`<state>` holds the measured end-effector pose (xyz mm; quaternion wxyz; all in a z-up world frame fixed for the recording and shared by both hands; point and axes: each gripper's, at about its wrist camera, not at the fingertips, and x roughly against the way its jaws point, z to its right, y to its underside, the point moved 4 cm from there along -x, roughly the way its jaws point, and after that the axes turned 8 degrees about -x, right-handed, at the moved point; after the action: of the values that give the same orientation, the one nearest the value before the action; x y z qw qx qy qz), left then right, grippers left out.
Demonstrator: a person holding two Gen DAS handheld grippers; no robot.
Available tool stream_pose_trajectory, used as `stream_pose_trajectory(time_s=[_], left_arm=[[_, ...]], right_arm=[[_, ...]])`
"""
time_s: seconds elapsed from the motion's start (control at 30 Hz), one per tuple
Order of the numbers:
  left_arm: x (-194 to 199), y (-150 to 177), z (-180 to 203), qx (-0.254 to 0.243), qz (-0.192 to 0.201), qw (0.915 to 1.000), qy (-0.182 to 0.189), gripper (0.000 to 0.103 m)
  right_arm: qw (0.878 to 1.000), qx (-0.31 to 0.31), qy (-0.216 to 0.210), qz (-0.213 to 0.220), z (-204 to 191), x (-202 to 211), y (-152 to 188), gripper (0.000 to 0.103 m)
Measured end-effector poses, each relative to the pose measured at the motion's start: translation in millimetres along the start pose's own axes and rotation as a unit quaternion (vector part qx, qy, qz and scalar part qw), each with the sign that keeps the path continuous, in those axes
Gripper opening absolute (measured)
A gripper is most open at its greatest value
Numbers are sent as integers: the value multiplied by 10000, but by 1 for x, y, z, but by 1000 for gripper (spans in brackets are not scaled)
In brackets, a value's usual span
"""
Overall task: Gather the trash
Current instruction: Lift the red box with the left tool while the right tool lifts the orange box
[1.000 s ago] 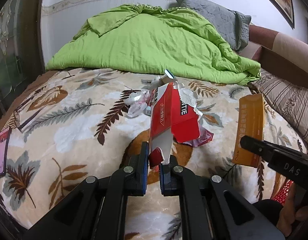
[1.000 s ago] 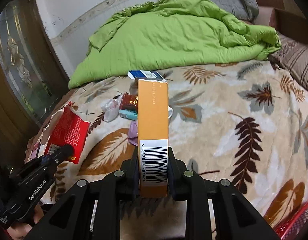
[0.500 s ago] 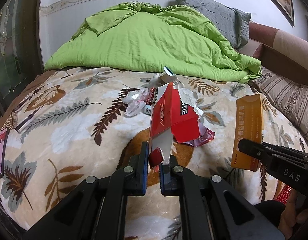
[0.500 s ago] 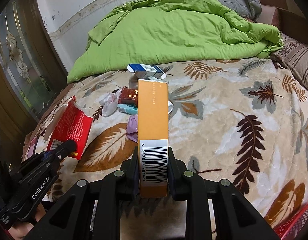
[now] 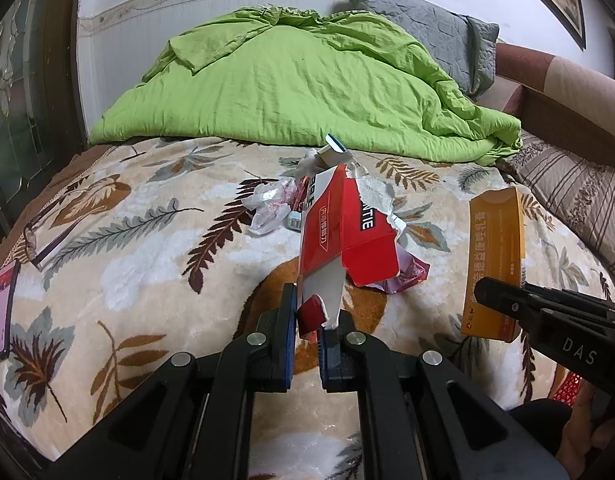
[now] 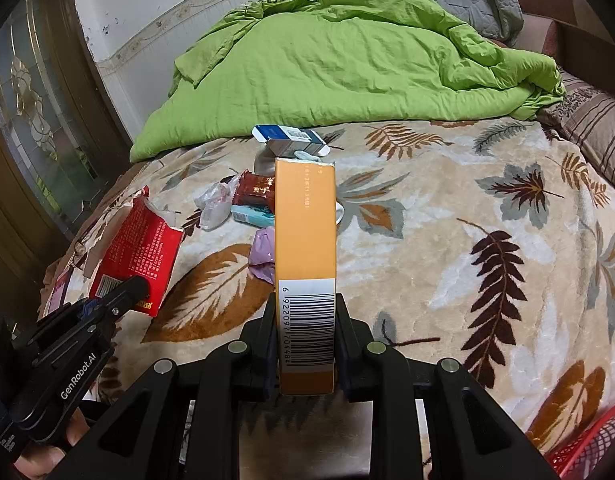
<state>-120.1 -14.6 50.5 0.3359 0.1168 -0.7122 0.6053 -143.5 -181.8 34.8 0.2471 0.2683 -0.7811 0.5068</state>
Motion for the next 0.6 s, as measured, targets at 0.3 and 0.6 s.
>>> stream_pose_trajectory(time_s=[0.3, 0.6], left_arm=[[0, 0, 0, -10, -1, 10000, -4, 8], [0, 0, 1, -3, 3, 10000, -3, 8]], right_arm=[[10000, 1, -4, -4, 0, 0, 0, 25], [10000, 3, -3, -2, 1, 0, 0, 25]])
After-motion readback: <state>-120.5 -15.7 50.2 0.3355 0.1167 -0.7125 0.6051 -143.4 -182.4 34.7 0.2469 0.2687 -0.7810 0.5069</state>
